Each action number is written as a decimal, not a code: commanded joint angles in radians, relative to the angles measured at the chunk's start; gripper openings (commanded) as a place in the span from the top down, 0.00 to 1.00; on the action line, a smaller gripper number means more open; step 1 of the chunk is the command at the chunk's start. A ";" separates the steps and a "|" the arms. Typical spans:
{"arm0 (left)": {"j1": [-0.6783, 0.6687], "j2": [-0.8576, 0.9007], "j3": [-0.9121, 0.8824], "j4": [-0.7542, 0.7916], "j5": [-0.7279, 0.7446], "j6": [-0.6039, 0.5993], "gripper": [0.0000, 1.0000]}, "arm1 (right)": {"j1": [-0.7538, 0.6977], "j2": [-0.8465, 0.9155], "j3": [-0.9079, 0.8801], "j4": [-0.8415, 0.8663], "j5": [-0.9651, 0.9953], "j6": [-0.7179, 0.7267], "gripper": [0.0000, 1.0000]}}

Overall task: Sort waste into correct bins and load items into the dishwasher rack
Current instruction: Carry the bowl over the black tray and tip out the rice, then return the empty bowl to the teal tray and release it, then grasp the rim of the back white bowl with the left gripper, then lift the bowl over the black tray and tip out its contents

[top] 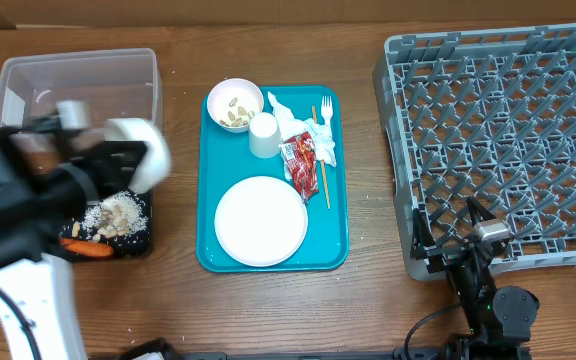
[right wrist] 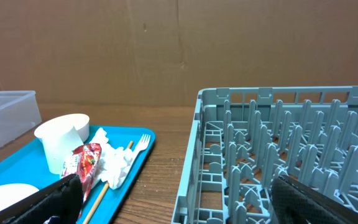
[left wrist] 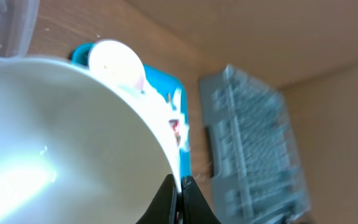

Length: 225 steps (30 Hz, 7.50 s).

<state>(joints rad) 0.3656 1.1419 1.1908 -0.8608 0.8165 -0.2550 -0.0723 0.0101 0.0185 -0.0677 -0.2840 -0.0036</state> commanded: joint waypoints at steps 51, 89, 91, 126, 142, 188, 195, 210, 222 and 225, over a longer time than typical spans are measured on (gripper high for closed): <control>-0.646 0.624 0.397 0.217 -0.908 -0.024 0.23 | -0.004 -0.007 -0.010 0.006 0.003 0.000 0.00; -0.523 1.287 0.920 -0.134 -0.937 0.095 0.28 | -0.004 -0.007 -0.010 0.006 0.003 0.000 0.00; -0.523 1.304 0.920 -0.136 -0.925 0.095 0.32 | -0.004 -0.007 -0.010 0.006 0.003 0.000 0.00; -0.524 1.292 1.111 -0.274 -0.921 0.027 0.96 | -0.004 -0.007 -0.010 0.006 0.003 0.000 0.00; -0.520 1.200 1.744 -0.813 -1.007 -0.101 0.96 | -0.004 -0.007 -0.010 0.006 0.003 0.000 0.00; -0.103 0.625 0.330 -0.603 -1.761 -0.597 0.96 | -0.004 -0.007 -0.010 0.006 0.003 0.000 0.00; -0.104 0.644 0.206 -0.566 -1.899 -0.617 0.96 | -0.004 -0.007 -0.010 0.006 0.003 0.000 0.00; -0.108 0.837 0.122 -0.384 -2.246 -0.213 0.96 | -0.004 -0.007 -0.010 0.006 0.003 0.000 0.00; -0.130 0.850 0.122 -0.272 -2.380 -0.023 0.96 | -0.004 -0.007 -0.010 0.006 0.003 0.000 0.00; -0.130 0.850 0.122 -0.244 -2.380 0.030 0.96 | -0.004 -0.007 -0.010 0.006 0.003 0.000 0.00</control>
<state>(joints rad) 0.2481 1.9846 1.3151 -1.1225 -1.5227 -0.3058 -0.0723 0.0101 0.0185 -0.0681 -0.2840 -0.0040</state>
